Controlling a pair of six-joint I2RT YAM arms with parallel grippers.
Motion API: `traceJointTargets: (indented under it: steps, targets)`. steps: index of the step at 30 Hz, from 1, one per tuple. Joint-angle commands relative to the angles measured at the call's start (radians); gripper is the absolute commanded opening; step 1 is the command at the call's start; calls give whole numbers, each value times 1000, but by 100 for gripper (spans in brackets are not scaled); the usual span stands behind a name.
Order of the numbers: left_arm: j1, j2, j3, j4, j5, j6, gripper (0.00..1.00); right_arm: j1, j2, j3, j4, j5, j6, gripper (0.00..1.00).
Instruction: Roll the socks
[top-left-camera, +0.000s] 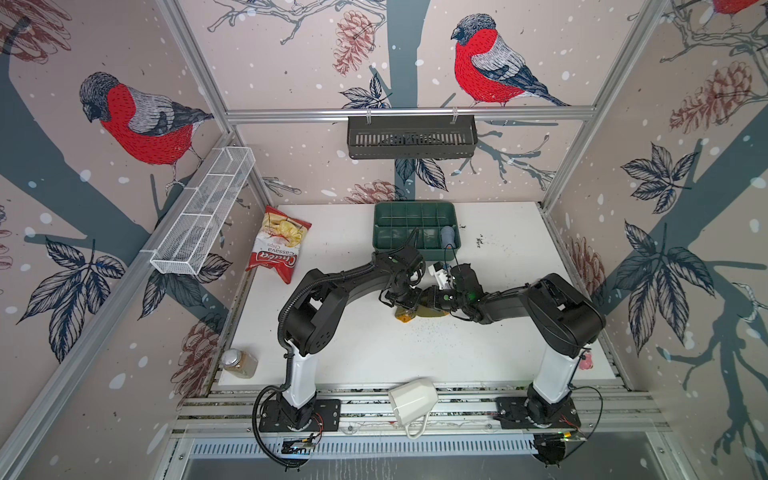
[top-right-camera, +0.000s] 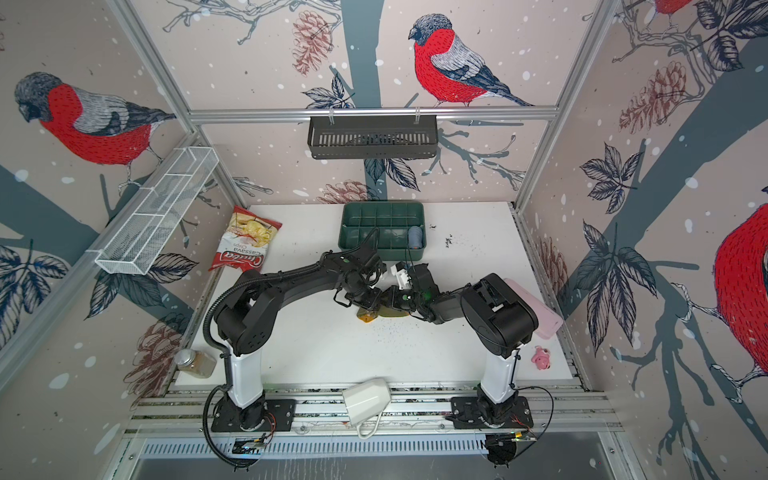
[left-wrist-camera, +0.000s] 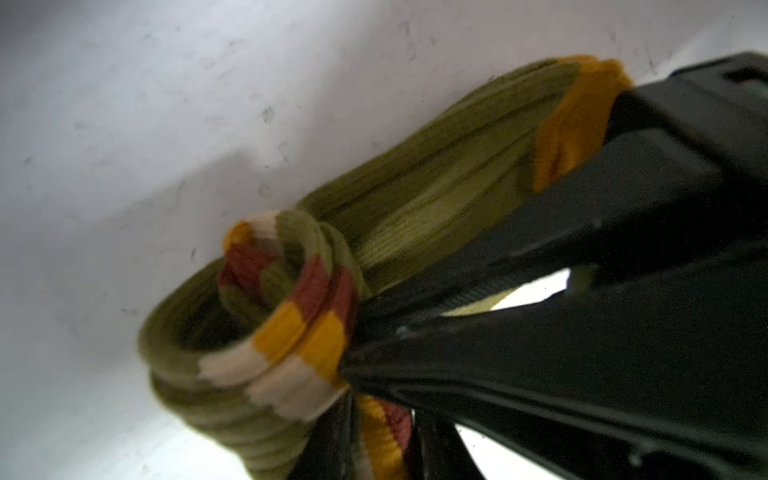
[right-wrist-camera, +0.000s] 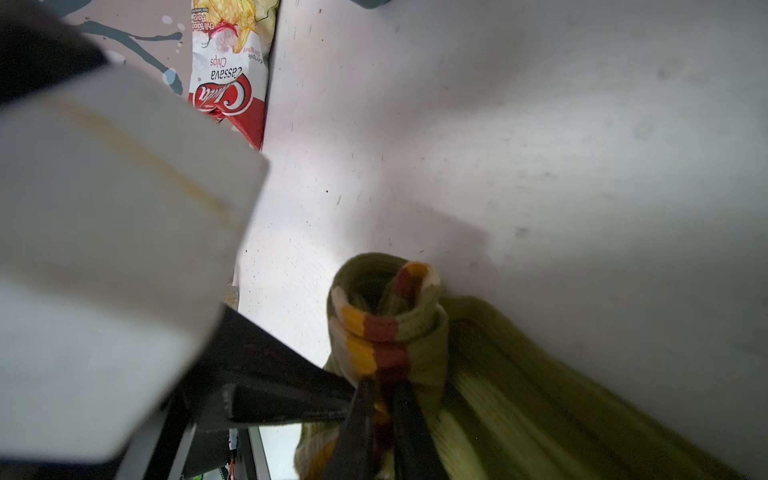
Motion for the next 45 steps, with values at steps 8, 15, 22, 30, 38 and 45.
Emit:
traceJointTargets:
  steps: [8, 15, 22, 30, 38, 45]
  targets:
    - [26, -23, -53, 67, 126, 14, 28, 18, 48, 58, -209, 35, -110, 10]
    - [74, -84, -125, 162, 247, 5, 29, 7, 48, 68, -294, 103, -160, 10]
    - [166, -219, -236, 306, 365, -53, 30, 7, 53, 73, -306, 116, -167, 10]
    - [249, -257, -355, 394, 378, -91, 35, 9, 50, 76, -305, 115, -163, 10]
    - [269, -215, -421, 497, 450, -118, 41, 12, 48, 79, -304, 116, -162, 10]
    - [270, -162, -446, 558, 491, -134, 42, 14, 48, 83, -304, 117, -159, 10]
